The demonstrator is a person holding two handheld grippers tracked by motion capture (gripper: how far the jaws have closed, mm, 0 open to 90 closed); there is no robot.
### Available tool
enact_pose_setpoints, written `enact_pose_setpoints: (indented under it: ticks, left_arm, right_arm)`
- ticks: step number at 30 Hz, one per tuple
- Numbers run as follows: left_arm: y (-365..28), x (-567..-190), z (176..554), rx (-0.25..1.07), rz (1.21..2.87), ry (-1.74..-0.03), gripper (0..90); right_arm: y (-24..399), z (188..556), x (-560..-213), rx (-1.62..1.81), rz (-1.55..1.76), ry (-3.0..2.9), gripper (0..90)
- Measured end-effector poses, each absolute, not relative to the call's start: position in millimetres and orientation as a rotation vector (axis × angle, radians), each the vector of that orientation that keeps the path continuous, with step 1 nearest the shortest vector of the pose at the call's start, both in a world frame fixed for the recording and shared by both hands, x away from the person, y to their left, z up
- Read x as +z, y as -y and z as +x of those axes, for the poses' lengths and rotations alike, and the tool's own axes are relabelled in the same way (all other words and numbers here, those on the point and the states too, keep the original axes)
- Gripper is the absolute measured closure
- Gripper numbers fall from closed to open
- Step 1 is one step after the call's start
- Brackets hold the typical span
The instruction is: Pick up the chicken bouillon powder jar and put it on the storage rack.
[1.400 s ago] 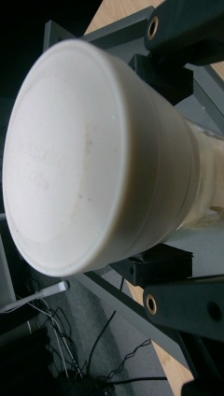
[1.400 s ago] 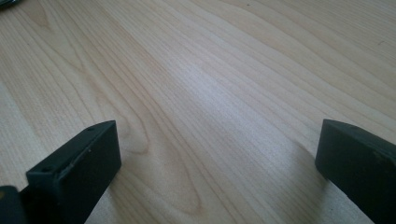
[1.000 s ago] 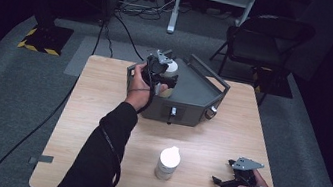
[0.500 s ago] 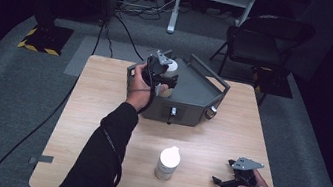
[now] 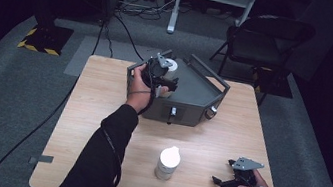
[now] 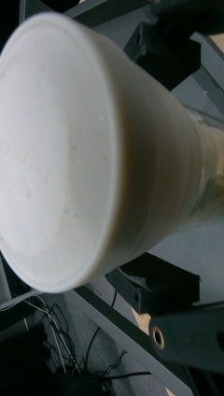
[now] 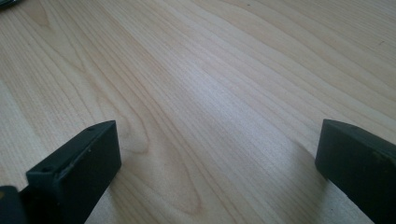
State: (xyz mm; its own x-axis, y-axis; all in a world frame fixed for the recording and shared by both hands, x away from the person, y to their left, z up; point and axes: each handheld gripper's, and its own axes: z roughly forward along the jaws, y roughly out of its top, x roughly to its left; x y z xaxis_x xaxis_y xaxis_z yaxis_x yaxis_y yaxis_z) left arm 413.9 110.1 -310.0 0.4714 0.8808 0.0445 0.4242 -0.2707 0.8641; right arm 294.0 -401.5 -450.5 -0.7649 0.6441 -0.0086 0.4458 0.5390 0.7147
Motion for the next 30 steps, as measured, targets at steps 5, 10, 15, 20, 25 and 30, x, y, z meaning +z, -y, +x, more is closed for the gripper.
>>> enact_pose_setpoints:
  ticks: [5, 10, 15, 20, 25, 30]
  left_arm:
    - [-111.1, -314.1, 408.0, 0.69, 1.845, -1.084, 8.9]
    - [-112.2, -313.4, 401.4, 0.706, 1.848, -1.065, 2.3]
    - [-117.8, -313.2, 393.6, 0.715, 1.842, -1.054, 2.0]
    - [-120.6, -312.0, 384.6, 0.743, 1.86, -1.031, 2.0]
    - [-122.1, -311.5, 373.0, 0.763, 1.859, -0.993, 1.9]
    - [-119.3, -311.3, 361.6, 0.783, 1.874, -0.956, 1.7]
  right_arm:
    - [401.6, 294.1, -450.6, 1.05, 0.909, -2.508, 0.0]
    - [401.6, 294.1, -450.6, 1.05, 0.909, -2.508, 0.0]
    - [401.6, 294.1, -450.6, 1.051, 0.909, -2.509, 0.0]
    - [401.7, 294.2, -450.5, 1.05, 0.908, -2.509, 0.0]
    - [401.6, 294.2, -450.5, 1.05, 0.909, -2.509, 0.0]
    - [401.6, 294.2, -450.5, 1.05, 0.909, -2.509, 0.0]
